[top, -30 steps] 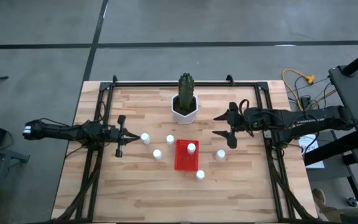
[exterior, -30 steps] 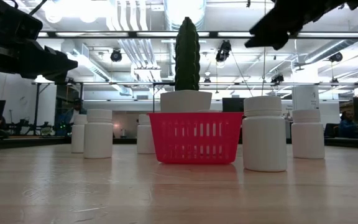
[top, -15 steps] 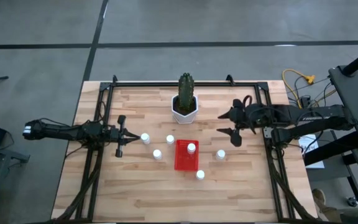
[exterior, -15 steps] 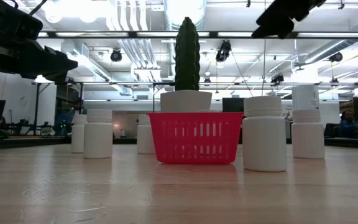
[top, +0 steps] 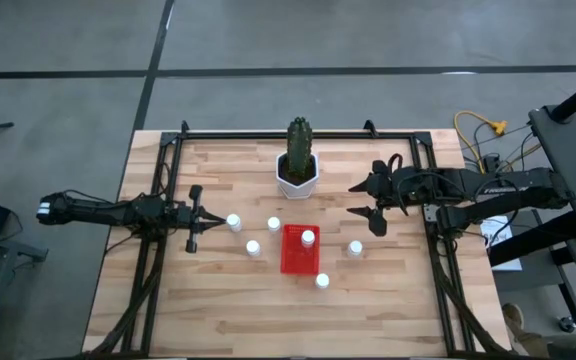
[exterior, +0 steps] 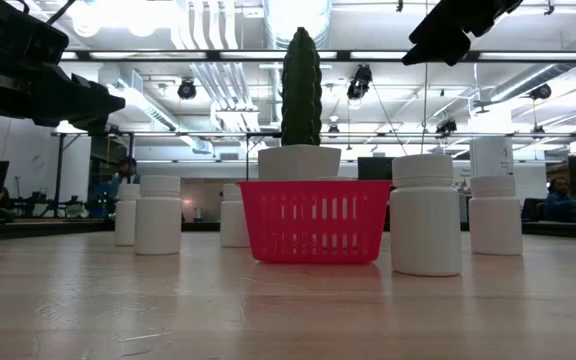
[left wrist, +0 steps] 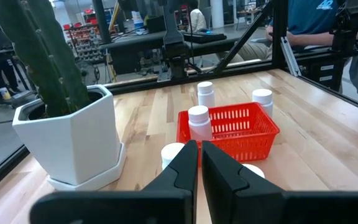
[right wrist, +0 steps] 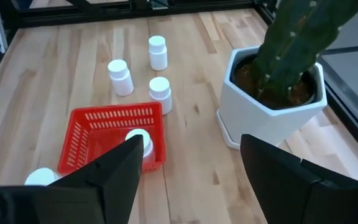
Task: Pick and place pill bottles into a basket
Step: Put the white pill bottle into the red bin
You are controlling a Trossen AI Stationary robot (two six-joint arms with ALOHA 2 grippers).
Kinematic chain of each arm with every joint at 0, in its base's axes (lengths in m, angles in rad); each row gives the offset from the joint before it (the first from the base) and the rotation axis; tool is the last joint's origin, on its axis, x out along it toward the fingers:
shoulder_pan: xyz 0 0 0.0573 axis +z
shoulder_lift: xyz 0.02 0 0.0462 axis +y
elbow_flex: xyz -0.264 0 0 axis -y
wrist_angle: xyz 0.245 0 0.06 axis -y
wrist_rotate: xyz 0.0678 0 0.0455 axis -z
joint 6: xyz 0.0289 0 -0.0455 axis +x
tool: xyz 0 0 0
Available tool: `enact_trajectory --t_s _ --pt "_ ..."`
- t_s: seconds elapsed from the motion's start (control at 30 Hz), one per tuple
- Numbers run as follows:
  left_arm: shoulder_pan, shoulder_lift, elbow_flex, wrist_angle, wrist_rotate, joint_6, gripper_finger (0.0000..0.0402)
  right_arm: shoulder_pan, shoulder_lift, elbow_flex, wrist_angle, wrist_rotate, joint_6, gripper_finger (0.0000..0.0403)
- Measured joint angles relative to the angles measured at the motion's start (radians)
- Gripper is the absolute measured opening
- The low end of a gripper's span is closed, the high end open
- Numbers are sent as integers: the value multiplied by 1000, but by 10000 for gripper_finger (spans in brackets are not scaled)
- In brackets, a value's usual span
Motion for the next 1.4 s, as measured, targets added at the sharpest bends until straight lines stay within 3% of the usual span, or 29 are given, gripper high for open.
enact_trajectory --t_s 0.37,0.87,1.17,1.4 --pt "0 0 0 0 0 0 3 0 11 -1 8 -4 44 254" --pt "0 1 0 0 0 -1 3 0 94 -1 -9 16 94 360" --pt "0 1 0 0 0 -1 3 0 133 -2 -96 -139 217 363" --pt "0 1 0 -1 0 -1 3 4 134 -2 -181 -199 296 363"
